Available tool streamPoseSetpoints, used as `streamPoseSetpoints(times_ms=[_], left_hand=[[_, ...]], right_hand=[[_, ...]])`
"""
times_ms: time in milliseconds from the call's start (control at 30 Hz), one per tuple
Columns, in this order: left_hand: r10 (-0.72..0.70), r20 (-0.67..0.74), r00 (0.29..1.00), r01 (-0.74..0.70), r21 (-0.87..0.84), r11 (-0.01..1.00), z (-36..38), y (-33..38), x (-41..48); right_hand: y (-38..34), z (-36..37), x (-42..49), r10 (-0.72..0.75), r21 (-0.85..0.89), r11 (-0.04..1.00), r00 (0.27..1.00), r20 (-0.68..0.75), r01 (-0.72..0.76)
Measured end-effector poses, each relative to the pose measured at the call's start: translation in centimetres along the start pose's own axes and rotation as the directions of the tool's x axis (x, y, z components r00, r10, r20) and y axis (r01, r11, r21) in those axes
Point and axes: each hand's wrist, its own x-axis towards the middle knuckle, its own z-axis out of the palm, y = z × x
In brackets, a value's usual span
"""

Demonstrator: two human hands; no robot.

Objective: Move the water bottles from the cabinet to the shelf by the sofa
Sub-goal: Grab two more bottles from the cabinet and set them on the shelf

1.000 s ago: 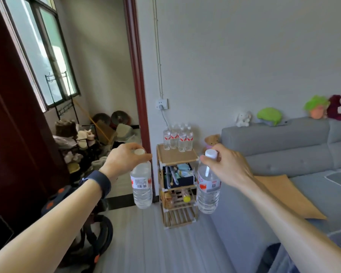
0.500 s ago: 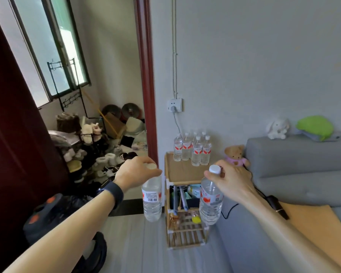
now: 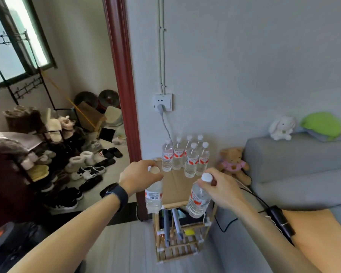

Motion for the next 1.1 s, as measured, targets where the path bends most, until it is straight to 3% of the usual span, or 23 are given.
streamPoseSetpoints(times_ms=[333,700,1100], left_hand=[[-0.120,0.061,0.991,0.127,-0.124,0.984,6.7,-0.4,11.7],[-0.254,0.049,0.966,0.259,-0.181,0.949,10.5,-1.6,20.2],[-0.134,0.172,0.976,0.150,-0.084,0.985,12.0,-3.8,24.7]], right_hand=[[4.3,5.9,12.8,0.025,0.035,0.999,0.991,0.128,-0.030],[4.8,10.3,24.3,-0.049,0.094,0.995,0.972,0.230,0.028],[4.9,13.0,27.5,0.053,0.015,0.998,0.984,0.171,-0.056]])
